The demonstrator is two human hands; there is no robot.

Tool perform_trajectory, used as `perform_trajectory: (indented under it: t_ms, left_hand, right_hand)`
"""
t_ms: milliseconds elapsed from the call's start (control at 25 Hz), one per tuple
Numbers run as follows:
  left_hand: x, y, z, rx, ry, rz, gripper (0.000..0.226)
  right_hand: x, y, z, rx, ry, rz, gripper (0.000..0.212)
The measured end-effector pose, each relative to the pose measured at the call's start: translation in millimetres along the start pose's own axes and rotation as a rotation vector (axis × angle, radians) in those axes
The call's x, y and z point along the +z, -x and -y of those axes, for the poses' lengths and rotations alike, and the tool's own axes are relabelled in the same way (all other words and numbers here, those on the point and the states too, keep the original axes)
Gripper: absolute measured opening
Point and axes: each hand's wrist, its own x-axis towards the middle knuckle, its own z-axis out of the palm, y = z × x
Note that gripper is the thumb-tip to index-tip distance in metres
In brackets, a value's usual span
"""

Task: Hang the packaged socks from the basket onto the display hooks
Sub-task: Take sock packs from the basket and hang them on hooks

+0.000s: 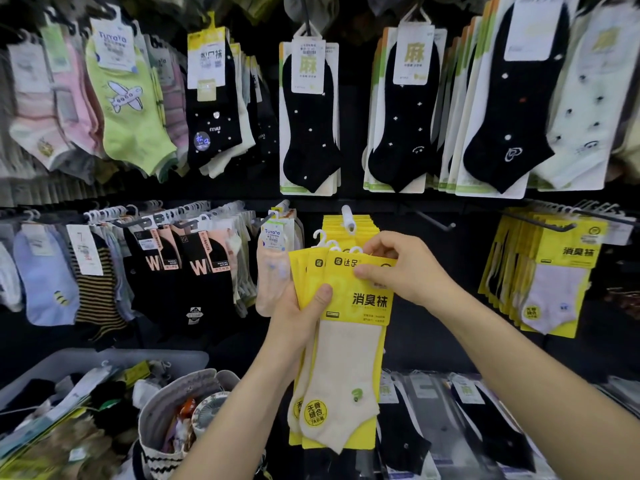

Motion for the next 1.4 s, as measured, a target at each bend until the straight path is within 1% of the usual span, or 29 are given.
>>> perform_trajectory:
  t_ms: [40,80,160,200,240,320,400,480,520,680,840,920,1000,1040,1080,1120,1200,1280,1400]
  left_hand:
    - [-0.4,-0.7,1.8,0.006,-0.013,-0.013,0.040]
    - [-0.5,-0.9,2.3,0.010,-0.022,-0.026,0.040]
    - [-0.9,-1.7,3.9,0.022,-0.035,-0.028,0.037]
    - [-1.6,-2.5,4.2,0.028,-0.032,-0.024,0.031]
    - [-2.0,-2.3,3.3,0.033,-0.021,-0.018,0.025]
    - [-6.2,-2.7,3.7,0.043,-0.019,-0.033,0.023]
    - [-14.3,-2.1,5.9,0.040,-0.028,-0.083,0.029]
    - [-25.2,1.5,9.5,0.006,-0.030,-0.144,0.048]
    - [-31.3,3.8,11.5,-0.017,-0.027,-0.170,0.050]
    - [-53.7,15.7,11.0,-0.062,-0.064,-0.266,0.037]
    - [-70.7,20.5,-2.8,-0.018,-0.186,-0.375,0.016]
    - [-73.7,22.8,-11.7,0.029,-0.229,-0.399,0.015]
    - [-70.4,25.5,-19.9,0.069,-0.258,-0.409,0.023]
    - [-66.5,26.0,-22.6,0.079,-0.268,-0.409,0.026]
    - [-61.2,25.9,-23.2,0.082,-0.273,-0.398,0.029]
    - [-54.3,25.3,-22.4,0.079,-0.275,-0.382,0.030]
    - [-38.7,23.3,-18.8,0.071,-0.262,-0.332,0.031]
    - [-22.5,22.3,-14.6,0.077,-0.243,-0.288,0.032]
    - [-7.7,20.1,-8.1,0.097,-0.246,-0.254,0.043]
  right_hand:
    - [-0.5,0.0,0.2,-0.020,0.000,-0.006,0.007]
    - [-1.5,-0.7,0.9,-0.041,0.001,-0.007,0.007]
    - [-4.5,-4.6,4.1,-0.055,-0.006,-0.010,0.012]
    - [-6.5,-8.6,5.7,-0.049,-0.025,-0.023,0.014]
    - [-8.7,-13.8,7.4,-0.040,-0.048,-0.048,0.015]
    - [-12.9,-26.2,11.2,-0.006,-0.081,-0.113,0.017]
    - [-15.6,-39.0,12.6,0.015,-0.063,-0.143,0.016]
    - [-12.7,-48.4,12.5,0.032,0.000,-0.115,0.015]
    - [-9.4,-51.6,11.2,0.039,0.033,-0.099,0.014]
    - [4.4,-57.1,3.1,0.047,0.151,-0.109,0.017]
    - [3.8,-57.1,2.3,0.065,0.200,-0.100,0.018]
    - [2.2,-51.8,4.7,0.048,0.227,-0.159,0.014]
    - [4.2,-39.3,9.9,-0.050,0.196,-0.292,0.008]
    - [7.7,-30.4,14.7,-0.117,0.158,-0.314,0.010]
    - [12.6,-20.7,20.5,-0.167,0.132,-0.277,0.015]
    - [18.6,-11.0,26.3,-0.194,0.124,-0.199,0.020]
    - [29.3,3.7,34.3,-0.210,0.133,-0.056,0.022]
    - [30.3,7.5,33.4,-0.220,0.105,-0.031,0.016]
    - [17.5,4.5,26.8,-0.122,-0.031,-0.021,0.013]
